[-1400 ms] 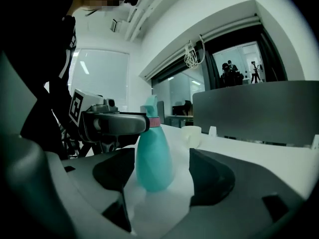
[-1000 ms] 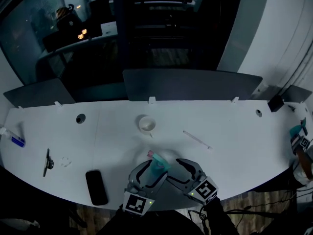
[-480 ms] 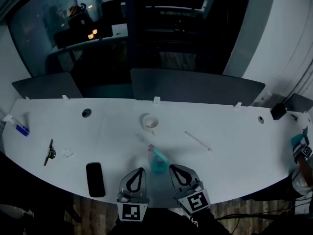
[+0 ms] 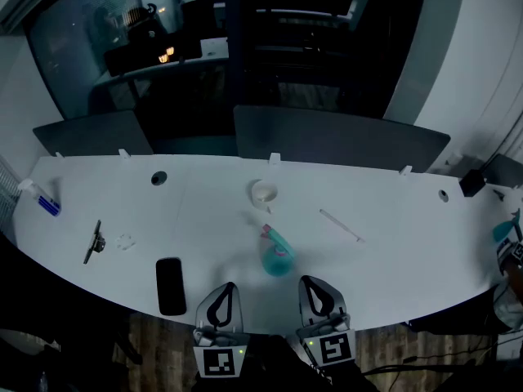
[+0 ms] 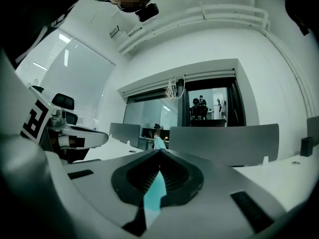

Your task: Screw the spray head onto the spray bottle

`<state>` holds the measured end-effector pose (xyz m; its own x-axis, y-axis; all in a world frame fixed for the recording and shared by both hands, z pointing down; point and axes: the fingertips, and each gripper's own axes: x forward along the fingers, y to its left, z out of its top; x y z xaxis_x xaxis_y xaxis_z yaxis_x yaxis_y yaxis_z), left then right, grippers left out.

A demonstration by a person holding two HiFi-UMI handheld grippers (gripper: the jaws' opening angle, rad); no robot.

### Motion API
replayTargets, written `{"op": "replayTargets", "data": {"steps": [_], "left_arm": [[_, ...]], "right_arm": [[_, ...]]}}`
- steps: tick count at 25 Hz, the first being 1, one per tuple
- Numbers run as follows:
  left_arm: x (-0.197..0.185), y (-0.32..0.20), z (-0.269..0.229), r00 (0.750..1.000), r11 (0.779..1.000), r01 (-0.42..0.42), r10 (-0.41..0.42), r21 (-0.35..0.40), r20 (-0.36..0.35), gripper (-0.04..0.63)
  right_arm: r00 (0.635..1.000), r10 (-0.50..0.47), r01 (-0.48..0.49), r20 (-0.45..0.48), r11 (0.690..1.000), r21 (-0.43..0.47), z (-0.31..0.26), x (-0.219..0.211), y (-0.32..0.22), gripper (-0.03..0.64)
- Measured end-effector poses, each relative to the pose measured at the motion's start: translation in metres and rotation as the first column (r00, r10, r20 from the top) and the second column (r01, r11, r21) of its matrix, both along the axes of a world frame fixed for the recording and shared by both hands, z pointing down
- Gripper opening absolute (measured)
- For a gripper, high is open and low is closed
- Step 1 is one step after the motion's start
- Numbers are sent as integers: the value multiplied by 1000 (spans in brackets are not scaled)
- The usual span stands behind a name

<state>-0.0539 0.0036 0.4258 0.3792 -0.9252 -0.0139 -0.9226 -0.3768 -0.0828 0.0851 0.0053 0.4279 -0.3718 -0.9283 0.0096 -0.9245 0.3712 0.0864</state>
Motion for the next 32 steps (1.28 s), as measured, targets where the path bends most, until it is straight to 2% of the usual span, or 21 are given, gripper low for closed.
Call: {"op": "replayTargets", "data": {"steps": [5,9,12,16,19,25,32], "left_arm": [[-25,38,3,999,1000,-27,27,1,20,3],[-46,75,-2,998,998,-58,58,1,-4,3],[-58,100,-5,995,995,-96,95,11,9,2],[-72,129,-15,994,994,-103,104,23,-36,2],[-78,148,-22,994,993,-106,106,54,-4,2],[-85,171,-32,997,993,-74,75,87,-11,2],[-69,196,-46,996,989,-91,91,120,9,2]], "right_arm": [[998,61,-61,-9,998,19,-3,-16,39,6],[992,125,-124,-26,991,42,-5,-32,83,6],[986,164,-162,-27,985,63,-9,-46,116,6],[979,200,-198,-26,978,62,-16,-55,156,6],[975,223,-222,-13,973,57,-21,-55,177,6],[978,208,-209,14,977,50,-28,-55,200,6],[986,168,-168,6,982,89,-43,-61,222,6]]}}
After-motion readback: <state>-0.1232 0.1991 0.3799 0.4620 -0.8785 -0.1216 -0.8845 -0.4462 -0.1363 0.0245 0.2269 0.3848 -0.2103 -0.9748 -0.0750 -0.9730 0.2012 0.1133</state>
